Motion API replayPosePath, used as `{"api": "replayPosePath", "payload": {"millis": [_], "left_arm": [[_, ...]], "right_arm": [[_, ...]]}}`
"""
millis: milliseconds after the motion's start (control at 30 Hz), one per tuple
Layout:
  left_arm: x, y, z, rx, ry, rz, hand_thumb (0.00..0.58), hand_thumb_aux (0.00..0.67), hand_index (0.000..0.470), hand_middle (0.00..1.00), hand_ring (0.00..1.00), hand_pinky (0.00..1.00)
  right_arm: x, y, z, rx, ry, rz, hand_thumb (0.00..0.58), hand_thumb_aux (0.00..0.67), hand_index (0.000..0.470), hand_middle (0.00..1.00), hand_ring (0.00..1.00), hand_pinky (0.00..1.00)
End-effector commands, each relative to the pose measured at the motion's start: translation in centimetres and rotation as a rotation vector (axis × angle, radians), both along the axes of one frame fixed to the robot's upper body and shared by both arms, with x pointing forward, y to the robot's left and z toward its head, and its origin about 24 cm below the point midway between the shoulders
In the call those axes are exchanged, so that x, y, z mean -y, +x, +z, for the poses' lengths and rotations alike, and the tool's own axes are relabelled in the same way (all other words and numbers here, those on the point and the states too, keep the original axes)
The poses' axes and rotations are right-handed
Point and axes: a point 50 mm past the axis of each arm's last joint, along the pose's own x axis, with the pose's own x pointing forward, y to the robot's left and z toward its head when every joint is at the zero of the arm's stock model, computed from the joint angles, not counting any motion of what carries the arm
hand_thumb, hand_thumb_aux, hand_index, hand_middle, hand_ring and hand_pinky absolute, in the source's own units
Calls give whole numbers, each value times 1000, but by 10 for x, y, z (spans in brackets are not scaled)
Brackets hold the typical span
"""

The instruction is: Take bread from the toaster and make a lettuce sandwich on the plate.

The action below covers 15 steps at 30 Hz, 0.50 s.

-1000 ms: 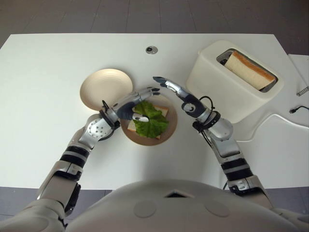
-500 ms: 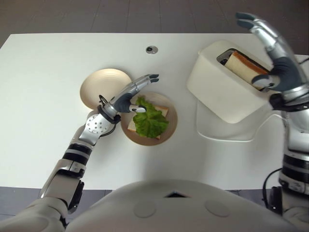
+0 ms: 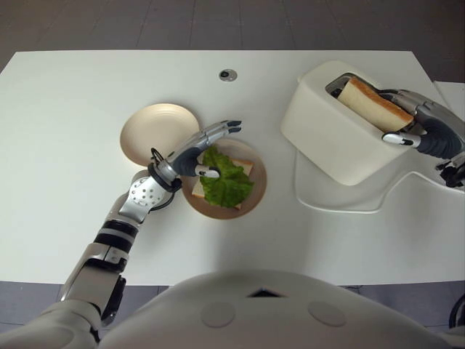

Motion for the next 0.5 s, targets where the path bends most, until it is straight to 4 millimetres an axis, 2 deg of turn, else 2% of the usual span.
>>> {"api": "replayPosePath", "payload": {"millis": [33, 67, 100, 133, 167, 200, 300, 500], "left_arm": [[-3, -1, -5, -23, 24, 0, 0, 0, 0, 0, 0, 0], [-4, -1, -5, -25, 25, 1, 0, 0, 0, 0, 0, 0], [-4, -2, -5, -27, 26, 1, 0, 0, 0, 0, 0, 0], [-4, -2, -6, -28, 26, 2, 0, 0, 0, 0, 0, 0], [-4, -2, -6, -30, 26, 3, 0, 0, 0, 0, 0, 0], [-4, -2, -7, -31, 26, 4, 0, 0, 0, 0, 0, 0], [-4, -2, -7, -33, 24, 7, 0, 0, 0, 0, 0, 0], [-7, 0, -7, -33, 16, 25, 0, 0, 0, 0, 0, 0]], "right_arm": [[-2, 3, -4, -19, -7, 22, 0, 0, 0, 0, 0, 0], [-4, 4, -2, 1, 11, 31, 75, 45, 31, 0, 0, 0], [-5, 4, 2, 34, 32, 39, 436, 336, 236, 129, 129, 129], [-7, 6, 11, 92, 59, 47, 573, 596, 418, 424, 424, 424], [-8, 8, 22, 168, 88, 50, 580, 670, 470, 824, 824, 824], [-10, 9, 35, 250, 119, 54, 580, 670, 470, 1000, 1000, 1000], [-15, 10, 63, 450, 231, 70, 580, 670, 470, 1000, 1000, 1000], [-37, 11, 84, 673, 453, 169, 580, 670, 470, 1000, 1000, 1000]]}}
